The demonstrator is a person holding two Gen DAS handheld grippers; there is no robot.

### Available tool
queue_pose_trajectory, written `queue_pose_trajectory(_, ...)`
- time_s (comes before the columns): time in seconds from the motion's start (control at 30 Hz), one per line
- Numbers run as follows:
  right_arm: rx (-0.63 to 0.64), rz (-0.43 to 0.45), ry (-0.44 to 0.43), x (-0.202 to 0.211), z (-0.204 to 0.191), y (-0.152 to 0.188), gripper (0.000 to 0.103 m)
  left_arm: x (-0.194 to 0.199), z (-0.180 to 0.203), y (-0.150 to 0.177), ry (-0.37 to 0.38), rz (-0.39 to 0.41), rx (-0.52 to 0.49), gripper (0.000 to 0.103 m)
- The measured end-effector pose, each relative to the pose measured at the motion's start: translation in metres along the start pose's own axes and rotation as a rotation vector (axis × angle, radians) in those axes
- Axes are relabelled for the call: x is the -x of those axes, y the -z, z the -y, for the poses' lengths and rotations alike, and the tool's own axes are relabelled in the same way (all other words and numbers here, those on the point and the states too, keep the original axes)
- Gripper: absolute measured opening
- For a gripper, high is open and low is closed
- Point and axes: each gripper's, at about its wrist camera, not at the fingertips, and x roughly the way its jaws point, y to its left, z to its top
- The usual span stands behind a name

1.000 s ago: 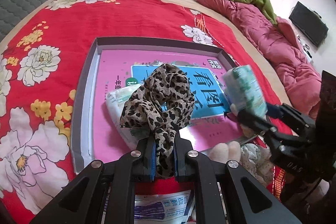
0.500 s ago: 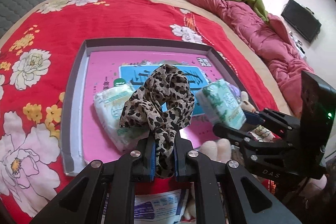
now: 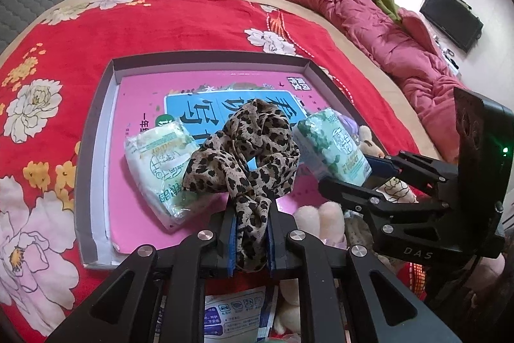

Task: Organize soft objects
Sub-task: 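Lower and release the leopard scarf into the box while the right tool releases the green tissue pack there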

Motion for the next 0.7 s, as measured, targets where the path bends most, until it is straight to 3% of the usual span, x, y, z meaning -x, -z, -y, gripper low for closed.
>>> queue_pose_trajectory(0.3,-0.003,0.027,0.005,0.005,0.000,-0.002,0.051,-0.001,-0.002,0.002,-0.008,0.000,0.000,0.015)
queue_pose_trajectory(0.7,-0.038,0.117,0.005,0.023,0.009,-0.007,0.056,-0.008,-0.007,-0.002,-0.047,-0.006,-0.004,0.025)
